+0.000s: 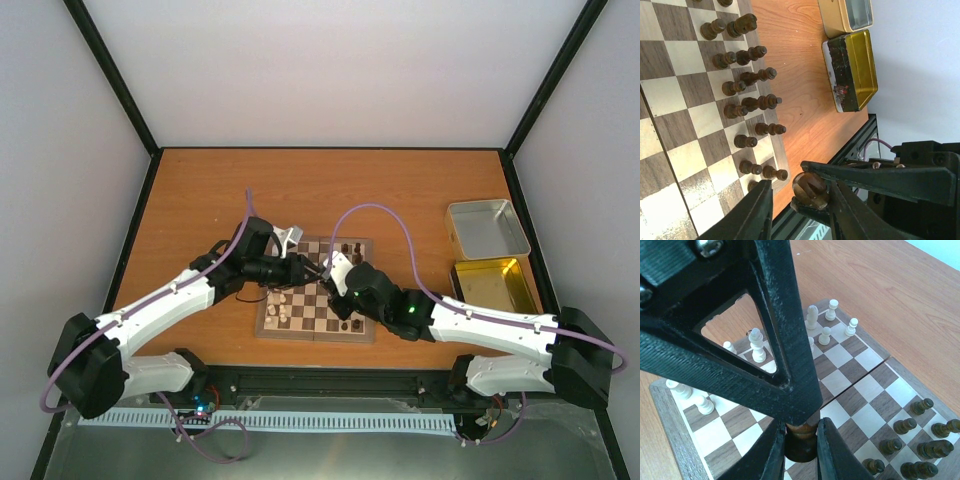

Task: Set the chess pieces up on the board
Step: Place the chess piece on the chessboard.

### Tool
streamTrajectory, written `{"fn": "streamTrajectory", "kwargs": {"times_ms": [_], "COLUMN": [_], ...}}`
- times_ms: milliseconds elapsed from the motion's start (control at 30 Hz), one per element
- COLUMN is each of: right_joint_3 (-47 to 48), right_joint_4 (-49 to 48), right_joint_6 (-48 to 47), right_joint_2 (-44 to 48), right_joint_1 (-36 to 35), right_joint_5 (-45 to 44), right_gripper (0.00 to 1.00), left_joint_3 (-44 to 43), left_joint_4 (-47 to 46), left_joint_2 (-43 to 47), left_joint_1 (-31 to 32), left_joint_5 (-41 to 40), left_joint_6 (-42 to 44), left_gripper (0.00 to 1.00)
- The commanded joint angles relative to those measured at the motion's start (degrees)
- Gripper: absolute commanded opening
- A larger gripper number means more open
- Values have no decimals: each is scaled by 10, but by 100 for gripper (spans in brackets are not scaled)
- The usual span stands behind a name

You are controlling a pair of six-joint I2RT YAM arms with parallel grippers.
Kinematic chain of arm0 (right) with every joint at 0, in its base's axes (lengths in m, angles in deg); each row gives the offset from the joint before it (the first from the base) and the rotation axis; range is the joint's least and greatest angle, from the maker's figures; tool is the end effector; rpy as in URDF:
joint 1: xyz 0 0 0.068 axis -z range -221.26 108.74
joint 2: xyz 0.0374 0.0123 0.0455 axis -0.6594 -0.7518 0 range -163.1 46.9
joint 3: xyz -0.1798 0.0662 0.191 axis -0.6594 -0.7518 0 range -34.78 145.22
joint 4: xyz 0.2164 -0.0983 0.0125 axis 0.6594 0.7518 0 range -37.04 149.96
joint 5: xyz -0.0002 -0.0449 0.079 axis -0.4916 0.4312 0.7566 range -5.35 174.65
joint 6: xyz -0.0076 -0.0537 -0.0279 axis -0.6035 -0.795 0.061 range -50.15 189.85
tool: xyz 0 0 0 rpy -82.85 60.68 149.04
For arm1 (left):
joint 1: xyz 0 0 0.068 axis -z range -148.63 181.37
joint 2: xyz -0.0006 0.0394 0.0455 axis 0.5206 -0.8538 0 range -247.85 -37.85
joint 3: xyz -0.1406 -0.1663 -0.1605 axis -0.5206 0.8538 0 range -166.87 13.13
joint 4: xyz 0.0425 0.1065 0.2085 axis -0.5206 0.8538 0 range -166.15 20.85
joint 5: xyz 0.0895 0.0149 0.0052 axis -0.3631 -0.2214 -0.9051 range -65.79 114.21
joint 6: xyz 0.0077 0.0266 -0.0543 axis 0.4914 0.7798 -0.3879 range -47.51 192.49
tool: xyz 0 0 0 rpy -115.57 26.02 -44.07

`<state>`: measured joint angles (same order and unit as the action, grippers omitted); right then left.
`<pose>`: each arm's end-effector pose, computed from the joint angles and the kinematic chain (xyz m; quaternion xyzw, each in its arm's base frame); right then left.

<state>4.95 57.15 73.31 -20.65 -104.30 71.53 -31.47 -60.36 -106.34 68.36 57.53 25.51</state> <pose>0.1193 0.2117 0.2430 -0.3837 0.7816 0.1805 0.4575 0.1732 -0.1617 0.2513 0.0460 0.8744 -0.4654 0.1292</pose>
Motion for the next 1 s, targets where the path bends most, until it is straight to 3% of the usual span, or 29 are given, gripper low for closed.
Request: {"fn": "streamTrajectory", "kwargs": {"times_ms": [0, 267, 533, 633, 800, 967], "right_joint_3": [15, 23, 27, 34, 39, 24], "right_joint_4": [-11, -5, 0, 15, 60, 84], "right_joint_6": [-15, -28, -31, -8, 50, 120], "right_joint_2": [-1, -22, -28, -30, -6, 63], "right_joint_1": [-5, -5, -5, -5, -5, 27], "right_joint_5": [-3, -12, -21, -22, -18, -12], "right_gripper": [9, 9, 11, 21, 52, 60], "left_joint_3": [3, 10, 18, 20, 11, 32], "left_joint_4": [-24, -61, -77, -75, -31, -36], "left_joint_2": [-7, -16, -25, -25, -7, 38], "left_joint_1": [-8, -9, -10, -10, -10, -9], "left_joint_5": [-4, 23, 26, 23, -35, -82], "left_joint_6": [-25, -56, -64, -56, 11, 113], "left_gripper": [31, 33, 4, 1, 1, 1]}}
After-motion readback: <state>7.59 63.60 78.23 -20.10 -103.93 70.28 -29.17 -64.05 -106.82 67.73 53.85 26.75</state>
